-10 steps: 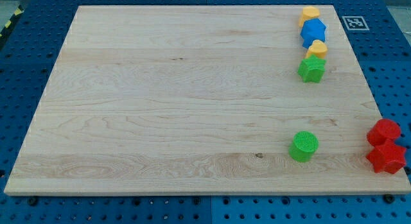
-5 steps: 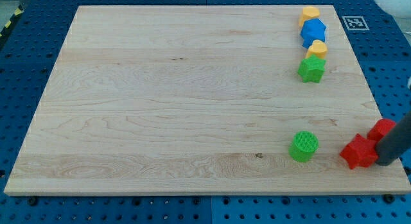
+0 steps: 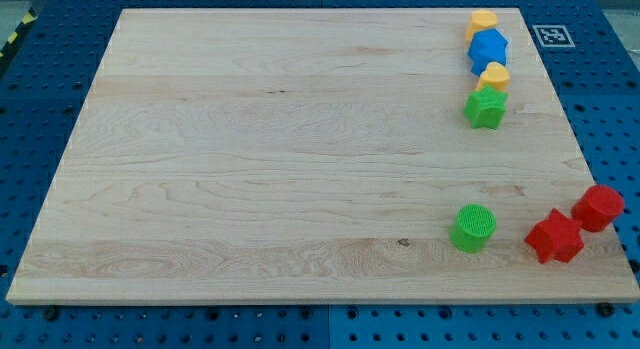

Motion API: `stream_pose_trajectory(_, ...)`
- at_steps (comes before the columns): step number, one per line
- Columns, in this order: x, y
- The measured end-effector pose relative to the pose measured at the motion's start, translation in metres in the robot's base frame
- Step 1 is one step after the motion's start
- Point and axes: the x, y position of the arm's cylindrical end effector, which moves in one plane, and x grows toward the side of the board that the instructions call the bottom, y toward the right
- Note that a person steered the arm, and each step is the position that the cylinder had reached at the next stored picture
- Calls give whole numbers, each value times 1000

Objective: Push the red circle to the bottom right of the green star

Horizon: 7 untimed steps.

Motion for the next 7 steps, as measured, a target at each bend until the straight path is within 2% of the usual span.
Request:
stream_pose_trajectory(1,-8,-1)
stream_pose_trajectory(4,-47,-79)
stream_pose_trajectory(7,-37,-129)
